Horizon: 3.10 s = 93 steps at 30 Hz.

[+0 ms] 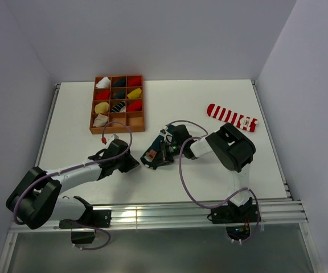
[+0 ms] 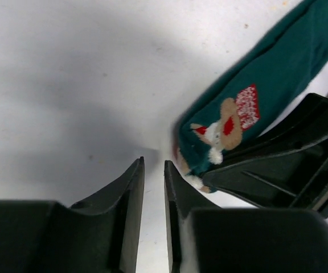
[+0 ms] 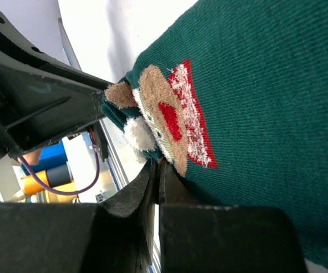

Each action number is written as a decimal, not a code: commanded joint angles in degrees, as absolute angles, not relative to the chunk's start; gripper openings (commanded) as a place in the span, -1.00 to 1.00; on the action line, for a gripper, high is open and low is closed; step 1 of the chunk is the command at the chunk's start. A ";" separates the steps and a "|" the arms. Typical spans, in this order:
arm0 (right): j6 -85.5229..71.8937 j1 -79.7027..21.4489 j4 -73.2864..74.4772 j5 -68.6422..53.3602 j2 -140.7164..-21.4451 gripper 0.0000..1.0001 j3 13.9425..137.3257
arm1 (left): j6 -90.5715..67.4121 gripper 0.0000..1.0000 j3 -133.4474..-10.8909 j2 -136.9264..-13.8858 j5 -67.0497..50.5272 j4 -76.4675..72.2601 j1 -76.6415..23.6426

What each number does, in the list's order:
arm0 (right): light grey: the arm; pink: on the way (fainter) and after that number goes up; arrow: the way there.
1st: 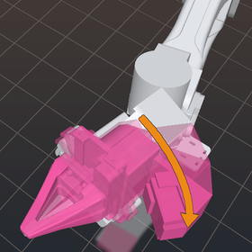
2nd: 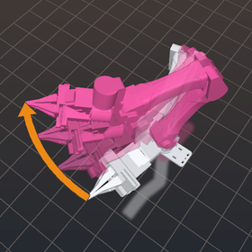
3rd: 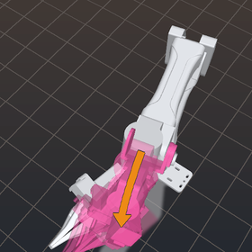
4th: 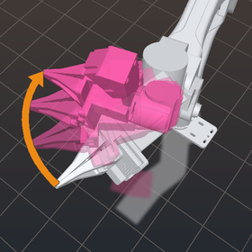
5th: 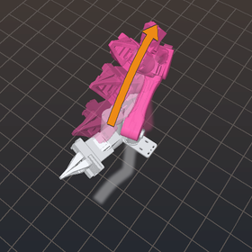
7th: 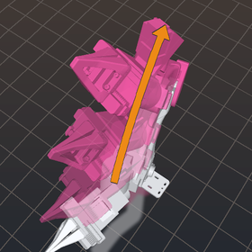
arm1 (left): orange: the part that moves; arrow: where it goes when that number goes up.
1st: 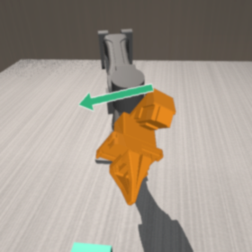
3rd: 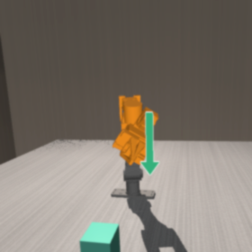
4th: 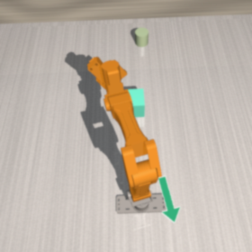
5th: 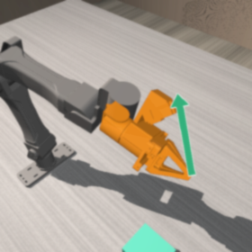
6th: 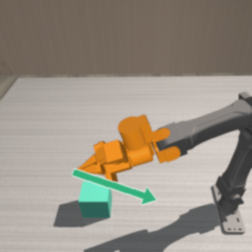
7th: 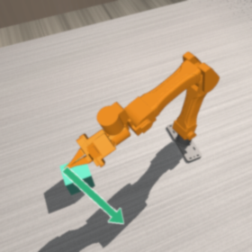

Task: Roll the socks
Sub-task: Roll the sock at the center of the board.

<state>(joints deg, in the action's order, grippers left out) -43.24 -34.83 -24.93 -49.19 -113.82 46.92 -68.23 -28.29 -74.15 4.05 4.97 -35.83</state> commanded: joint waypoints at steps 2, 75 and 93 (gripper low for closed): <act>-42.98 -34.45 -20.39 -46.85 -116.37 -1.00 46.23 | -66.36 -0.45 -27.42 -76.46 0.53 -4.47 -35.95; -23.03 -44.99 2.29 -9.05 -86.75 -0.49 49.13 | -68.55 -0.82 -35.59 -93.60 6.50 5.62 -35.68; -9.67 -59.15 -5.54 10.46 -90.26 -0.44 48.34 | -66.71 -0.82 -37.62 -94.48 5.80 6.86 -35.68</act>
<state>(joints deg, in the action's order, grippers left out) -12.82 -58.85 -3.01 5.06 -88.82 48.62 -69.67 -38.87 -91.13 1.41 -2.44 -35.83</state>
